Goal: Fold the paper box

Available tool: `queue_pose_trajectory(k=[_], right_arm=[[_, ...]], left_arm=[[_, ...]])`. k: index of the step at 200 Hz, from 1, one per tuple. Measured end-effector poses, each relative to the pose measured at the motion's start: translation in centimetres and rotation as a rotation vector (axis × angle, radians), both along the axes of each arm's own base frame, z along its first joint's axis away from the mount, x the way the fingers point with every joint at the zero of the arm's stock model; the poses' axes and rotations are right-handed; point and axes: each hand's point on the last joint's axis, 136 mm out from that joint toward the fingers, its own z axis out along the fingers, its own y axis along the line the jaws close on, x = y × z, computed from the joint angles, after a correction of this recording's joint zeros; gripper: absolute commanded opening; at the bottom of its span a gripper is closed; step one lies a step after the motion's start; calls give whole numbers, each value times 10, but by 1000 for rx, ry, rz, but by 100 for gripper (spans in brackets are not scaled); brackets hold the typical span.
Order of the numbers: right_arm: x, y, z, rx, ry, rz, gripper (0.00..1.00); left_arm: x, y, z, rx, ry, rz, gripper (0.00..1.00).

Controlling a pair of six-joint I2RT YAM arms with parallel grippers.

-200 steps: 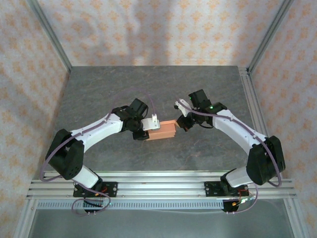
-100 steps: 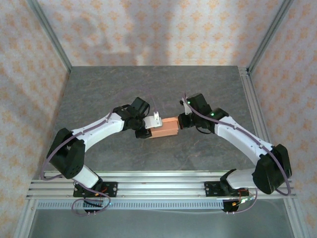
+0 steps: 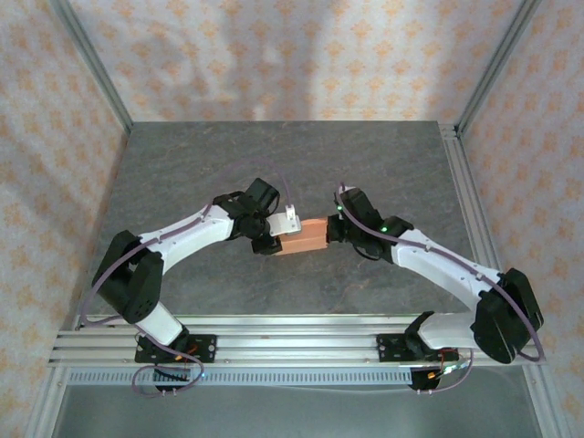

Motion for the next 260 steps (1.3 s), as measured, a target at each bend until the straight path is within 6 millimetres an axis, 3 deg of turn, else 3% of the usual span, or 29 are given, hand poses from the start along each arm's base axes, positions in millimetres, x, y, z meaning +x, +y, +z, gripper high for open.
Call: queue_pose_trajectory(k=[74,156,216,260], right_arm=[[4,0,-5,21,-64,-53,0],[6,-7,-8,-2,-82,-94,0],[7,-11,-9,-30,-78,-105,0],[9,-12,-8,-53,-74,-108,0]], left_arm=[[0,-1,0,-7,8,15,42],[1,1,3,-12,5,48,77],[8,-1,42,-118,-92,137,99],[1,6,56,-204,-130,233,100]])
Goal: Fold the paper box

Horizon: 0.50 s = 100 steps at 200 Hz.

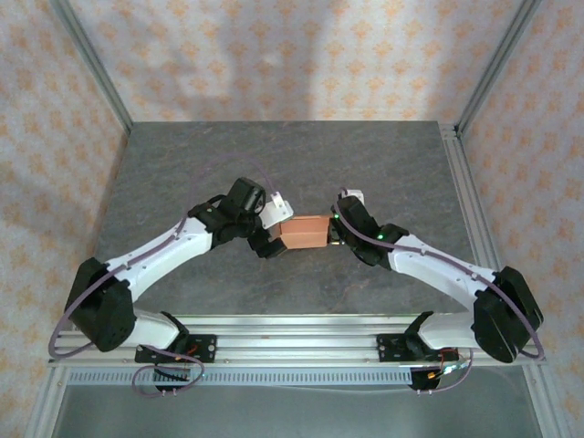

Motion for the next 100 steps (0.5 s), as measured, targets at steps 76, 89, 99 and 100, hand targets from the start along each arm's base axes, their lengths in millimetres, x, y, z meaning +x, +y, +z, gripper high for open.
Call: queue_pose_trajectory(k=[76,89,99,100], right_arm=[[3,1,4,-29,17,0,0],[4,1,4,-33,21,0,0],[4,2,5,-36,24,0,0],[4,2,5,-36,24,0,0]], left_arm=[[-1,14,38,-172,-26,335,86],[2,12,41,-171,-10,372,78],[4,8,41,-170,5,389,72],[4,7,42,-172,8,392,71]])
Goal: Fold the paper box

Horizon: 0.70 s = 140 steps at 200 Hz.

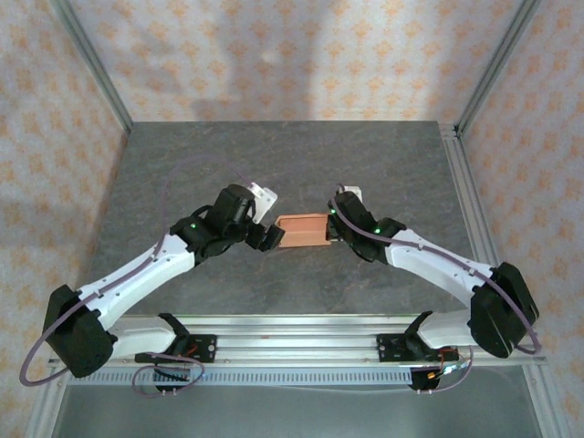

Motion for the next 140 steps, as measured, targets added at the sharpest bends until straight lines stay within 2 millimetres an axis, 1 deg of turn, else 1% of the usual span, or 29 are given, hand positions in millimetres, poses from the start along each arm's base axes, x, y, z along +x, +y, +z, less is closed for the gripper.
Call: queue_pose_trajectory(k=[11,25,35,44,68,82,116,140], right_arm=[[1,1,1,-5,1,0,0],[2,1,1,-10,4,-1,0],[3,2,1,-13,7,0,0],[3,2,0,-16,8,-1,0],[3,2,1,-18,11,0,0],[2,2,0,-20,13,0,0],[2,2,1,-20,13,0,0],[2,2,1,-20,13,0,0]], left_arm=[[0,-4,-2,6,21,4,64],[1,-9,-8,15,60,13,57],[4,-11,-12,20,84,29,50],[7,-13,-14,28,98,38,46],[15,-15,-20,47,120,67,43],[18,-16,-24,56,132,74,39],[23,-20,-33,74,164,86,38],[25,-17,-38,86,176,97,31]])
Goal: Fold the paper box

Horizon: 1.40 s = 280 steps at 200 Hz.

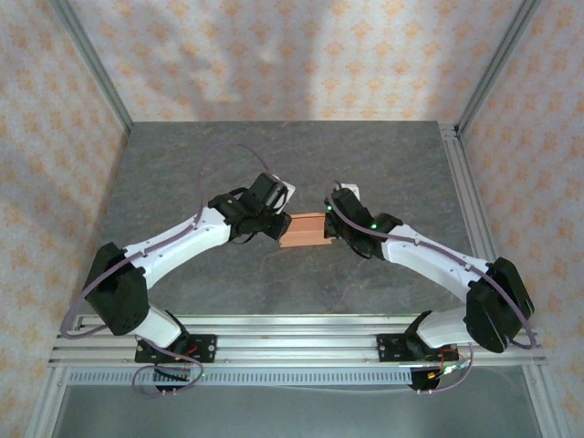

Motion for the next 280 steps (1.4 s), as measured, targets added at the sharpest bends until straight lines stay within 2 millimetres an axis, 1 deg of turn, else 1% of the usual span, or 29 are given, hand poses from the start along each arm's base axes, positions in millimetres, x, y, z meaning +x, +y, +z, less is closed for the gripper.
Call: queue_pose_trajectory(k=[15,30,46,70,78,91,118,145,186,208,243,280], right_arm=[[0,0,0,0,0,0,0],[0,0,0,0,0,0,0],[0,0,0,0,0,0,0],[0,0,0,0,0,0,0],[0,0,0,0,1,0,0],[0,0,0,1,1,0,0],[0,1,0,4,2,4,0],[-1,2,0,5,3,6,0],[-1,2,3,2,6,7,0],[-1,1,3,-6,8,12,0],[-2,1,2,-11,11,15,0],[-1,1,-1,-16,16,15,0]], left_arm=[[3,2,-1,10,3,11,27],[7,5,-2,24,0,24,25],[9,7,-5,44,5,30,21],[9,9,-11,67,18,35,17],[9,9,-12,72,23,34,14],[9,9,-12,74,25,34,8],[9,10,-10,77,25,36,6],[9,10,-6,72,31,47,0],[14,5,4,22,48,114,0],[16,2,0,6,80,157,0],[14,0,-12,-8,146,214,0],[17,0,-14,-31,160,261,0]])
